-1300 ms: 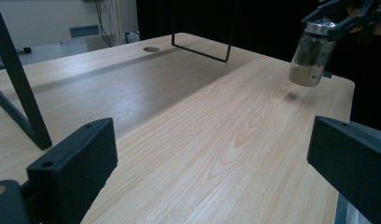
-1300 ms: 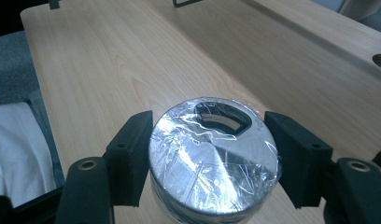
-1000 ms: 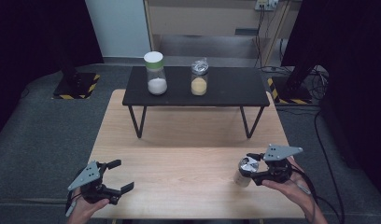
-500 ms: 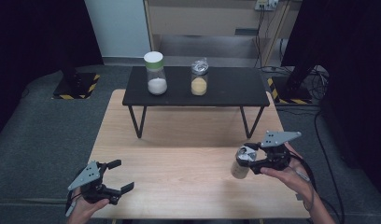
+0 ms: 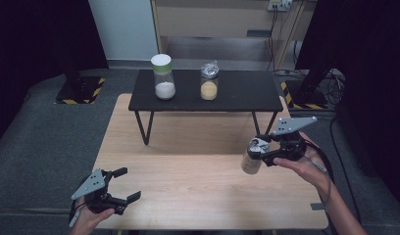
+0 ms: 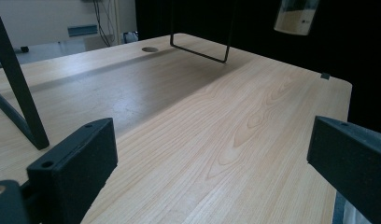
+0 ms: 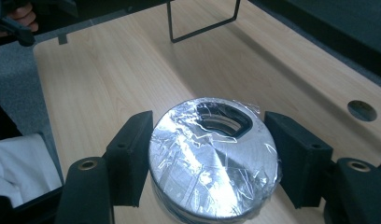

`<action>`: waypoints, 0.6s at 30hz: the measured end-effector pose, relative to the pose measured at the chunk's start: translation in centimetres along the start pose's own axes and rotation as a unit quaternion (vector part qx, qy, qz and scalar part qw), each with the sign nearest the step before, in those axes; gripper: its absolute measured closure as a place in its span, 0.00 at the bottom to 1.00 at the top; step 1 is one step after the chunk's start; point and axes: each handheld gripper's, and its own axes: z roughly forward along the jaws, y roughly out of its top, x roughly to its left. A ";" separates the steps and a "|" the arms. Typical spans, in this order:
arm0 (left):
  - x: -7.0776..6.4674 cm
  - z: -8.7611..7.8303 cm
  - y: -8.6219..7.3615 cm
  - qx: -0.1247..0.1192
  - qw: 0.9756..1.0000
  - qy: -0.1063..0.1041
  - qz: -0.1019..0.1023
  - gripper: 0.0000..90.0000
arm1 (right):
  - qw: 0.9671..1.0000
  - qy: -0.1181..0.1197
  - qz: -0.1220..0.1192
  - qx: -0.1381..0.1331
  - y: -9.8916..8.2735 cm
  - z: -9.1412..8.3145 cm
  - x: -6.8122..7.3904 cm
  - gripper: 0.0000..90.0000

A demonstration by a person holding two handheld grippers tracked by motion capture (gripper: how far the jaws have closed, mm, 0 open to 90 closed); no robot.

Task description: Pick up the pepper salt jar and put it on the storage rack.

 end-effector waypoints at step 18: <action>0.1 0.0 0.0 0.000 1.000 -0.002 -0.005 0.01 | 1.000 -0.028 0.000 0.007 5.3 -2.1 -0.4 0.40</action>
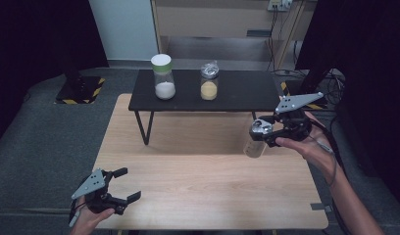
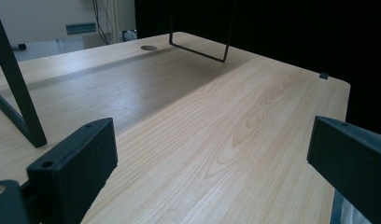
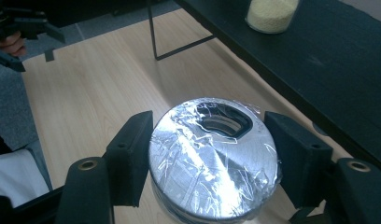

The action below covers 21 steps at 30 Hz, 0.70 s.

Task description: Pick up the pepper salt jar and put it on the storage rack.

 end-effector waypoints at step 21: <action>0.0 0.0 0.0 0.000 1.000 -0.001 -0.001 0.01 | 1.000 -0.029 0.009 0.006 4.6 -1.0 -0.9 0.40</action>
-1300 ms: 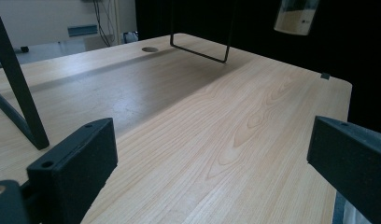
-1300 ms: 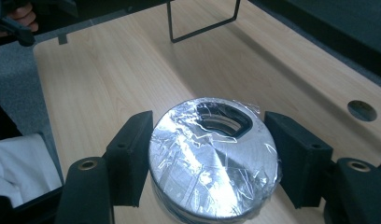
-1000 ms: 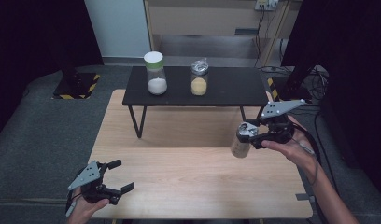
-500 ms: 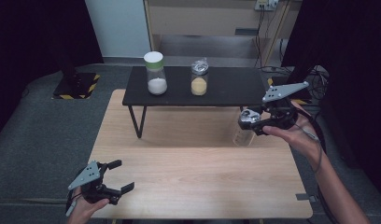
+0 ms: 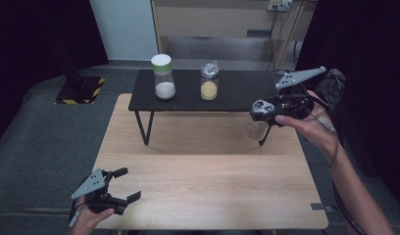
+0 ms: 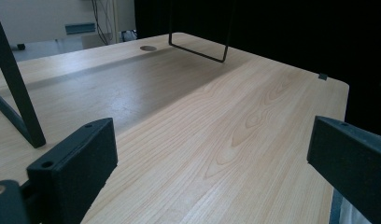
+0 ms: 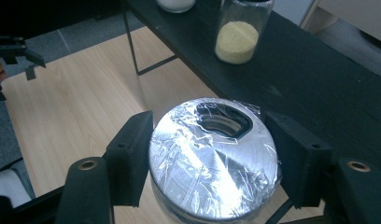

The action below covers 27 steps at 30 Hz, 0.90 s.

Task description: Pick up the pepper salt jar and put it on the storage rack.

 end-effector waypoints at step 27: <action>0.0 0.0 0.0 -0.001 1.000 -0.002 0.001 0.01 | 0.998 -0.049 0.048 -0.008 4.2 0.7 -1.8 0.40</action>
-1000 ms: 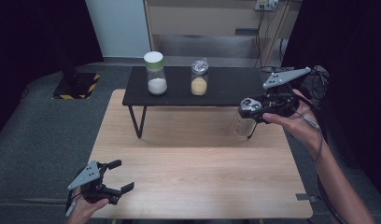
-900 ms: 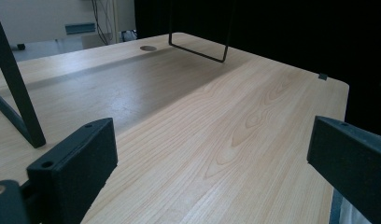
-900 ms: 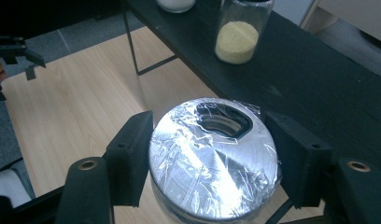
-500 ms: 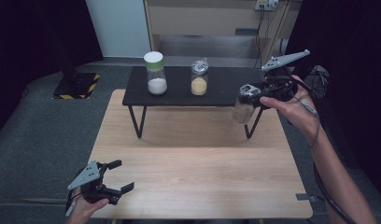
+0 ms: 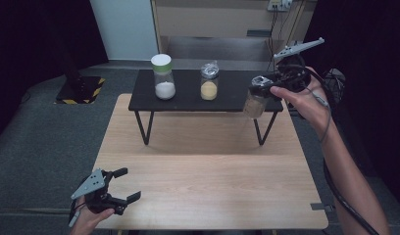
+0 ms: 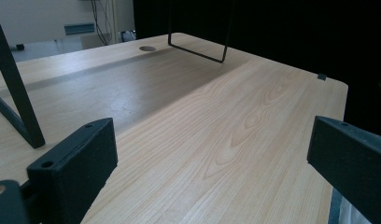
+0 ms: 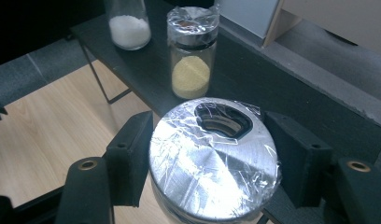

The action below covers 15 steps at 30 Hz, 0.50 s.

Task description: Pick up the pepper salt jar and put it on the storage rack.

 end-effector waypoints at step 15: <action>0.0 0.0 0.0 -0.001 1.000 0.000 0.000 0.01 | 0.999 -0.032 0.027 -0.010 1.2 1.2 -1.0 0.40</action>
